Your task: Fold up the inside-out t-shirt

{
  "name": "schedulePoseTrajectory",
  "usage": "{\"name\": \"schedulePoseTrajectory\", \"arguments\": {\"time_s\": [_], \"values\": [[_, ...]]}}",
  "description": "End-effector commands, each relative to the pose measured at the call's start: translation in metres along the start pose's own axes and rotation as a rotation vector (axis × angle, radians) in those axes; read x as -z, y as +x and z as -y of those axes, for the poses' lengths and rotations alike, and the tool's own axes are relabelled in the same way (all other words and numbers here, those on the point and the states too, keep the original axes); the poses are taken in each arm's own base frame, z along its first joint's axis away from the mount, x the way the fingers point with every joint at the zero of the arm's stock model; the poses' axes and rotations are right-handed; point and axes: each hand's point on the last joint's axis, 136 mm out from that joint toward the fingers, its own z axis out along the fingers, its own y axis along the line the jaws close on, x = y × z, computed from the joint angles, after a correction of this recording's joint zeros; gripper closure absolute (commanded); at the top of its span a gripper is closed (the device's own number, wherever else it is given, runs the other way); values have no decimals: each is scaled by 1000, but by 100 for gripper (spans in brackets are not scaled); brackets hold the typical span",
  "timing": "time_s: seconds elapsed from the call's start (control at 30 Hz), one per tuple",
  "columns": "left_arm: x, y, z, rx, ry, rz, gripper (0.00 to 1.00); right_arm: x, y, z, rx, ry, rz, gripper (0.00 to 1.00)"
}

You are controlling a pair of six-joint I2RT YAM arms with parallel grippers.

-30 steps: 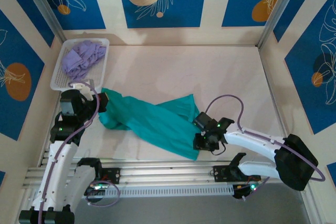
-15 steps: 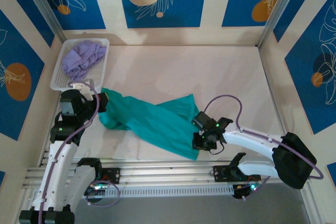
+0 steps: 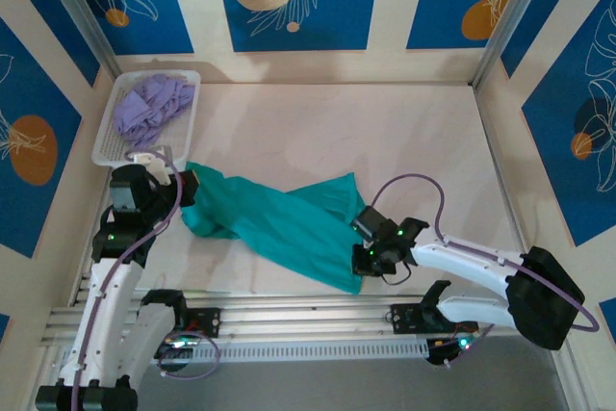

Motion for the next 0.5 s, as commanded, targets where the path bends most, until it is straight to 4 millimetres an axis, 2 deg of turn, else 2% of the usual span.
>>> {"name": "schedulePoseTrajectory", "arguments": {"time_s": [0.0,0.27,0.47], "values": [[-1,-5,2,-9,25,23,100,5,4,10,-7,68,-2,83],[-1,-6,2,-6,29,24,100,-5,6,9,2,86,-21,76],[-1,-6,2,-6,30,25,100,-5,5,3,9,66,-23,74]]}}
